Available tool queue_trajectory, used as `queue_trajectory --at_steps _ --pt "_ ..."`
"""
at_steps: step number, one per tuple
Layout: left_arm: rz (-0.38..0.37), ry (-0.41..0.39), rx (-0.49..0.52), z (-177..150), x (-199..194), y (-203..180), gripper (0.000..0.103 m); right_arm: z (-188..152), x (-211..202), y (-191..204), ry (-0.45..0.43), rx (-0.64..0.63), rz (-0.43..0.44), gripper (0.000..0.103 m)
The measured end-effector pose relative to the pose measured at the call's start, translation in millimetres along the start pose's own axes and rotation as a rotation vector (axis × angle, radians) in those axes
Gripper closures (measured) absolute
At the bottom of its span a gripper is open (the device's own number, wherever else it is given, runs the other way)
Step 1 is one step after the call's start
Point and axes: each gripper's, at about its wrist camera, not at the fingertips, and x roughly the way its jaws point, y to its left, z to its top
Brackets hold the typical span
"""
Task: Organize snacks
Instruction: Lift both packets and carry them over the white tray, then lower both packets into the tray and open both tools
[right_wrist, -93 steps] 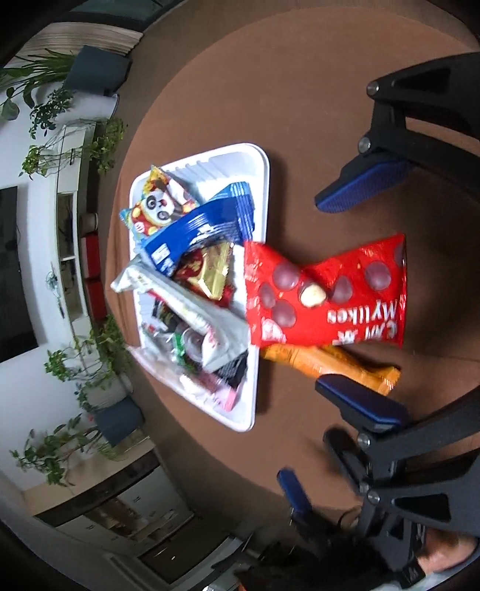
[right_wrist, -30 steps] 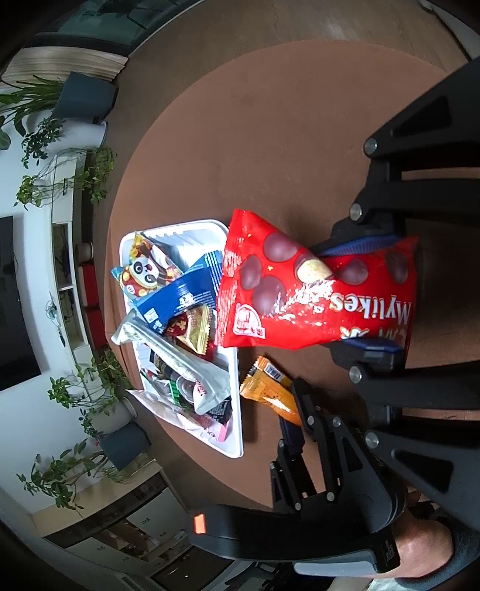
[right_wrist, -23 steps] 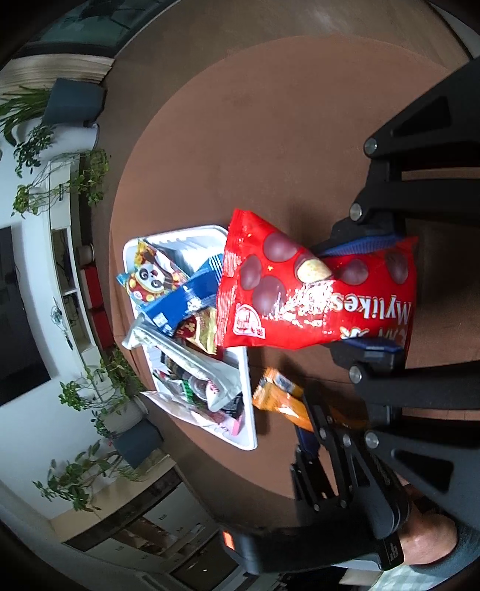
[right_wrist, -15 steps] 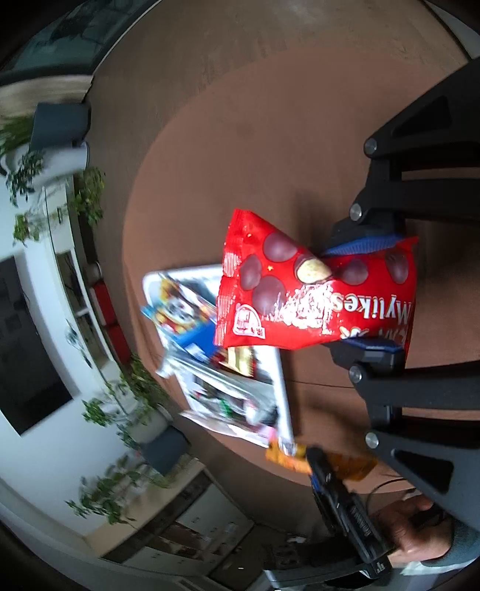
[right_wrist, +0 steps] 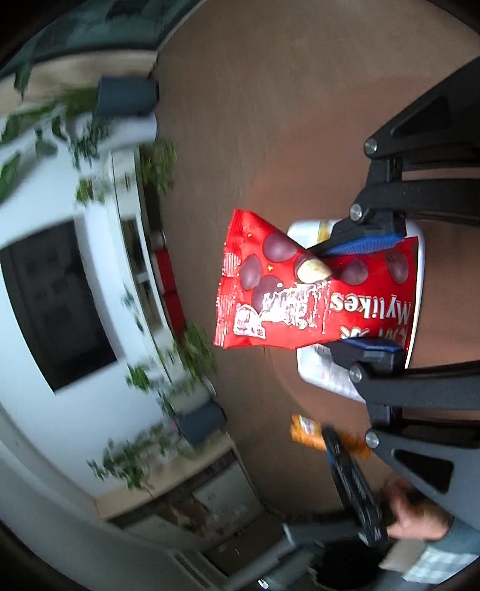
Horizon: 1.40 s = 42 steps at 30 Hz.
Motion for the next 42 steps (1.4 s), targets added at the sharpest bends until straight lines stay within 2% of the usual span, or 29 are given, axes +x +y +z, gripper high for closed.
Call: queue_trajectory --at_steps 7,12,22,27,33,42 --pt "0.017 0.070 0.021 2.4 56.0 3.3 0.085 -9.8 95.2 25.1 0.181 -0.054 -0.032 0.064" --pt "0.019 0.086 0.020 -7.4 88.3 5.6 0.085 -17.9 133.1 19.2 0.240 -0.042 -0.063 0.064" --pt "0.045 0.103 0.030 -16.0 126.0 -0.1 0.082 -23.8 154.2 17.6 0.261 -0.068 -0.106 0.064" --pt "0.061 0.106 0.042 -28.1 130.9 -10.1 0.082 -30.3 166.7 13.4 0.290 -0.058 -0.109 0.063" --pt "0.063 0.110 0.039 -37.7 149.4 -16.3 0.081 -39.6 175.6 12.0 0.289 -0.053 -0.114 0.063" --pt "0.073 0.069 0.040 -49.0 158.4 -18.8 0.080 -46.2 177.1 6.8 0.251 -0.040 -0.096 0.063"
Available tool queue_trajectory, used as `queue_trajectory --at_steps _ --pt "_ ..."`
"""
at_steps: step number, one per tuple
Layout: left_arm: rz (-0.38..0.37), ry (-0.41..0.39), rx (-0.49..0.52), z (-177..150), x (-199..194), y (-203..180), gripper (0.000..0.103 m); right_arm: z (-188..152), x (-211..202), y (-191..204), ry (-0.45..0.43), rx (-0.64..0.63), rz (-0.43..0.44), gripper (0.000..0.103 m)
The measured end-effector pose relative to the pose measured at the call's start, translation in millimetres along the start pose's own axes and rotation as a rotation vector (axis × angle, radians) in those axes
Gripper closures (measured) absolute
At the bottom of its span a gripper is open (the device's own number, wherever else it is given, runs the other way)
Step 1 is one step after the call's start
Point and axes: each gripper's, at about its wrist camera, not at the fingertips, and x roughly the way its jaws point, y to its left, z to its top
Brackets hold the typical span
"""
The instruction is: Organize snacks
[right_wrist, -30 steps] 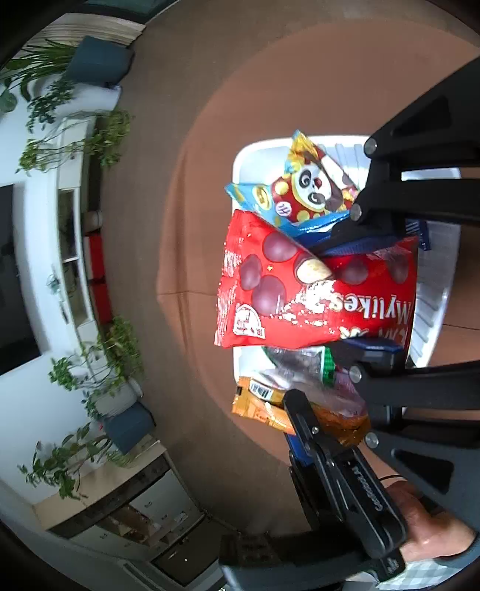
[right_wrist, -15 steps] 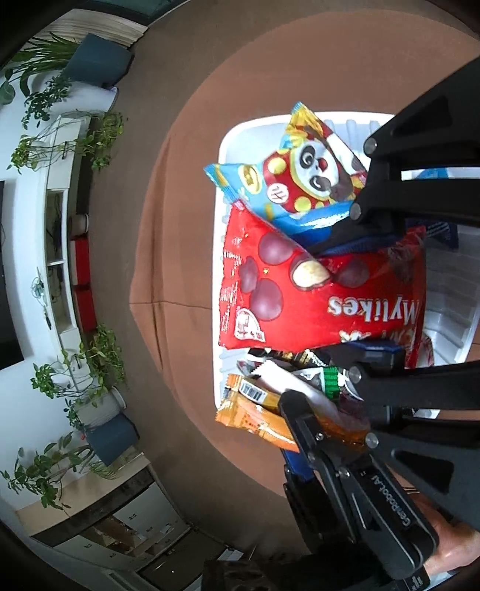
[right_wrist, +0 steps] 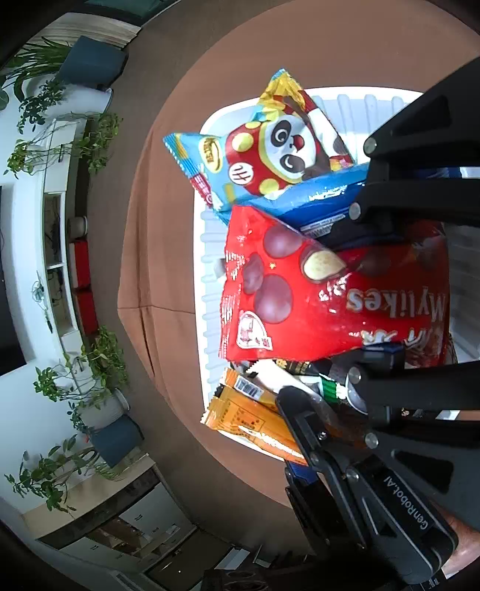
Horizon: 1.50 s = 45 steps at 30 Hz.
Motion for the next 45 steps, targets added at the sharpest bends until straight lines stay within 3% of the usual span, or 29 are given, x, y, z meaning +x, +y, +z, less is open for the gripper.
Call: queue_trajectory --at_steps 5,7,9,10,18,25,29,32,35,40,45 --pt "0.003 -0.014 -0.002 -3.9 -1.7 -0.5 0.080 -3.3 -1.4 2.2 -0.003 -0.023 -0.010 0.063" --pt "0.017 -0.009 -0.006 -4.5 -3.1 0.0 0.069 -4.2 -2.9 2.7 -0.011 -0.031 -0.008 0.061" --pt "0.054 0.002 -0.015 -4.4 -4.1 3.8 0.041 -6.4 -5.2 2.3 -0.018 -0.030 -0.022 0.061" --pt "0.055 0.007 -0.023 -5.5 -3.2 6.4 0.037 -6.9 -6.1 0.1 -0.022 -0.022 -0.021 0.060" --pt "0.058 0.010 0.014 -7.1 -7.8 4.1 0.034 -8.1 -11.2 -1.1 -0.028 -0.042 -0.032 0.054" --pt "0.060 -0.030 0.007 -3.8 -27.9 0.7 0.027 -7.8 -26.1 -2.0 -0.065 -0.032 -0.034 0.037" --pt "0.068 -0.057 0.011 -3.2 -44.0 -3.7 0.016 -8.7 -38.3 -3.9 -0.094 -0.019 -0.028 0.028" --pt "0.092 -0.094 0.024 -5.4 -62.0 -9.2 0.004 -7.6 -55.2 -7.1 -0.143 0.009 0.000 0.022" --pt "0.113 -0.132 0.059 -9.3 -83.0 -20.1 0.000 -7.0 -80.4 -5.8 -0.219 0.008 0.027 0.014" --pt "0.228 -0.223 0.151 -25.2 -129.5 -46.0 0.000 -20.8 -140.1 -3.4 -0.404 -0.004 0.052 0.000" --pt "0.282 -0.275 0.201 -56.5 -170.5 -75.6 0.000 -52.7 -193.1 -4.9 -0.538 -0.019 0.016 0.000"
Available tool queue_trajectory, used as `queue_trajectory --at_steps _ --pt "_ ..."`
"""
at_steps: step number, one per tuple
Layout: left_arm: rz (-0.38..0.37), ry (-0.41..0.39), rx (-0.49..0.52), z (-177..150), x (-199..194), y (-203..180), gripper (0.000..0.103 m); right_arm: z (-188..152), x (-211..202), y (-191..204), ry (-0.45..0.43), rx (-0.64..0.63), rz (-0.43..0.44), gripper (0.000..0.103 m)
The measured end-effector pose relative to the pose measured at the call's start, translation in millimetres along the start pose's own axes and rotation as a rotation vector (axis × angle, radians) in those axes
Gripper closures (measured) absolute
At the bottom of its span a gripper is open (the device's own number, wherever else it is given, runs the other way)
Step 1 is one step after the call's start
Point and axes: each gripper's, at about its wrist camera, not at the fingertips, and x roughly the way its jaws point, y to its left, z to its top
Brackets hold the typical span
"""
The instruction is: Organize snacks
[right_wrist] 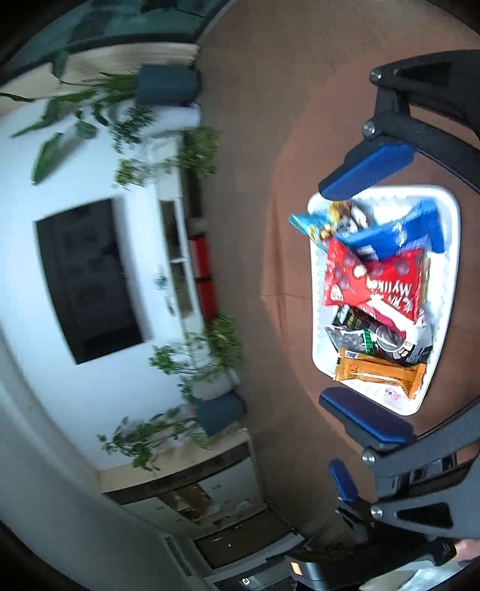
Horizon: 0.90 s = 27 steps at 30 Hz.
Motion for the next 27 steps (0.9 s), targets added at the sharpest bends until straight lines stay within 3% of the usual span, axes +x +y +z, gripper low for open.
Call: queue_trajectory --at_steps 1,4,6,9,11,18,27 --pt "0.028 -0.003 0.006 -4.0 -8.6 -5.6 0.000 -1.7 -9.3 0.8 -0.018 -0.008 -0.013 0.000" --pt "0.221 -0.012 0.017 -22.3 -42.1 -21.5 0.000 -10.9 -43.8 7.8 -0.079 -0.095 -0.058 0.000" --pt "0.265 -0.024 -0.002 -33.4 -61.0 -26.0 0.000 -21.1 -69.3 12.5 -0.146 -0.143 -0.086 0.000" --pt "0.228 0.000 -0.066 -50.7 -85.5 -28.3 0.000 -36.0 -100.9 23.7 -0.213 -0.206 -0.111 0.000" --pt "0.244 0.012 -0.099 -61.5 -98.9 -29.2 0.000 -46.2 -111.9 29.2 -0.177 -0.213 -0.096 0.000" --pt "0.242 0.102 -0.180 -89.4 -122.7 -32.4 0.000 -76.7 -123.0 36.3 -0.012 -0.182 -0.179 0.000" --pt "0.199 0.128 -0.183 -101.8 -132.5 -42.2 0.000 -108.1 -120.2 27.8 0.136 -0.077 -0.228 0.000"
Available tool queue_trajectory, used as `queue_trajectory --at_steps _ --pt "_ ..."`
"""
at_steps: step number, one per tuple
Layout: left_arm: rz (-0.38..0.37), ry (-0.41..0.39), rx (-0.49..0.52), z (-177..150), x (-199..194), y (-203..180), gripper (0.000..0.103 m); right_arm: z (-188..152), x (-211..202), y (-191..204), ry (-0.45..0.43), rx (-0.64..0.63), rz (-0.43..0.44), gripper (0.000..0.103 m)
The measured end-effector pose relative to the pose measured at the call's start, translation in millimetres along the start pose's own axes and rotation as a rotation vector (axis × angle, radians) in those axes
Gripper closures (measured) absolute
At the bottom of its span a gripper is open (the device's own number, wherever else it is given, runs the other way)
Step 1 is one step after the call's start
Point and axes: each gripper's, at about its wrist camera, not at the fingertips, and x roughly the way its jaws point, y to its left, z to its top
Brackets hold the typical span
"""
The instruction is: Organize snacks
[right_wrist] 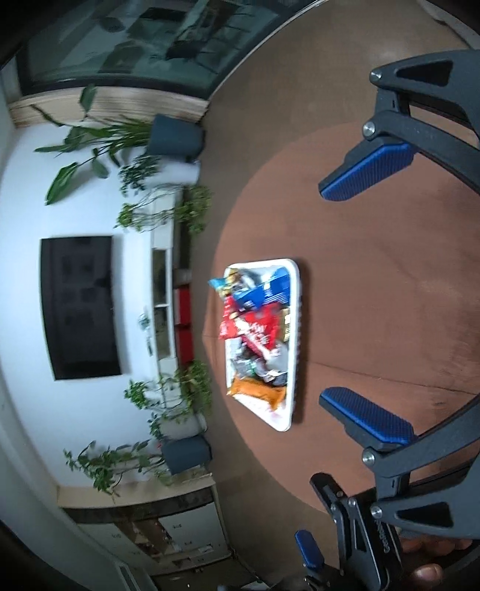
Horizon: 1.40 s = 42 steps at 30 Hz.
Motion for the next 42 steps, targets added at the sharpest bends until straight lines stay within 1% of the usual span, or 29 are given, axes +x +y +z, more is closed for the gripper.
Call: queue_trajectory --at_steps 4,9,42 --pt "-0.007 0.010 0.006 -1.9 2.0 -1.7 0.000 -6.3 -1.6 1.4 0.009 0.000 -0.020 0.000" --pt "-0.011 0.023 0.005 -2.6 8.8 -0.4 0.000 -8.0 -1.9 4.2 0.022 -0.006 -0.024 0.000" --pt "-0.010 0.043 -0.001 -6.0 21.7 0.4 0.000 -10.0 -1.0 10.1 0.048 -0.022 -0.021 0.000"
